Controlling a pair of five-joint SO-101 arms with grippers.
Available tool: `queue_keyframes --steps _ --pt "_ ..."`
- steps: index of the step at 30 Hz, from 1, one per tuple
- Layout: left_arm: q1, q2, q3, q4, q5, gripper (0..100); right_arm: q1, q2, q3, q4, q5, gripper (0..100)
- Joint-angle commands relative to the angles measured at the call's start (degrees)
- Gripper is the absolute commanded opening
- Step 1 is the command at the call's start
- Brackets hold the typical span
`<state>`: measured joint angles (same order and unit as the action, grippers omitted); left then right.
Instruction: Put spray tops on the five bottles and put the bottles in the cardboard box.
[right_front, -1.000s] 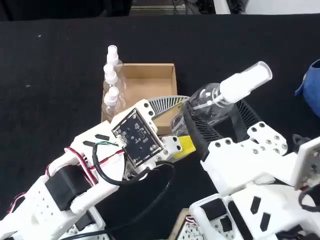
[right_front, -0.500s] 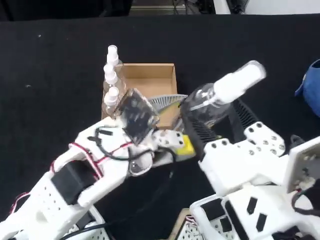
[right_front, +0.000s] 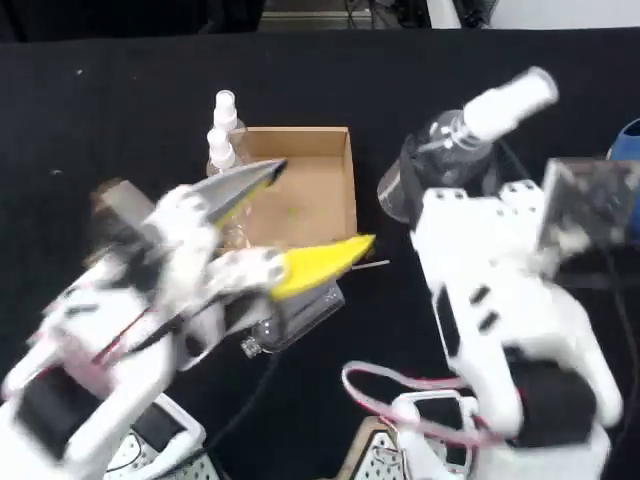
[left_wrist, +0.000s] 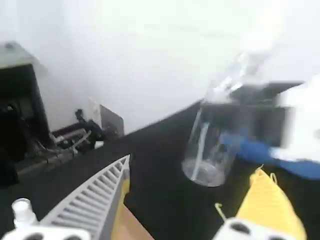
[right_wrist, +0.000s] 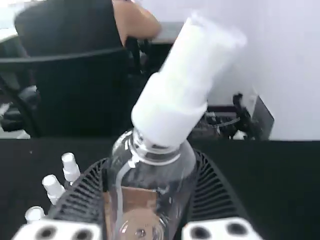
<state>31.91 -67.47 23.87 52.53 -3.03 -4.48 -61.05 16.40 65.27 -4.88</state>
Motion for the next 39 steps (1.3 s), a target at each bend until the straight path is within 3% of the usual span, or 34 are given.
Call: queue_keyframes --steps 1,5,7,12,14,18,23,30,36,39 --pt "-8.6 -11.0 -5.5 6.7 0.4 19 1.8 2.5 2.2 -4.5 -0.2 1.1" --pt "-23.5 -16.1 -2.9 8.5 -4.9 2 -2.0 2.5 5.1 -6.3 -0.3 1.1" --pt "-31.1 -17.1 0.3 7.6 -7.6 6 -4.0 2.8 8.2 -8.7 -0.3 1.1" --pt "-49.1 -17.5 13.9 3.2 -8.1 3 -6.0 2.9 21.7 -23.0 -0.3 1.1" --pt "-53.8 -17.5 23.1 -2.5 -7.0 4 -5.9 2.9 27.5 -30.2 -0.3 1.1" --pt "-60.3 -18.1 42.9 -21.5 -1.2 4 -5.8 3.0 39.0 -45.5 -0.2 1.1" --pt "-63.0 -18.1 58.7 -38.0 3.9 4 -6.1 8.5 46.8 -62.6 -0.2 1.1" --pt "-61.2 -18.1 67.0 -43.1 6.9 4 -6.0 26.4 44.8 -76.7 0.3 1.1" --pt "-56.7 -17.7 74.1 -50.2 12.6 4 -6.0 39.0 39.3 -80.5 0.4 1.2" --pt "-56.3 -18.1 73.9 -47.1 16.7 4 -6.0 42.8 37.1 -81.7 0.4 1.2"
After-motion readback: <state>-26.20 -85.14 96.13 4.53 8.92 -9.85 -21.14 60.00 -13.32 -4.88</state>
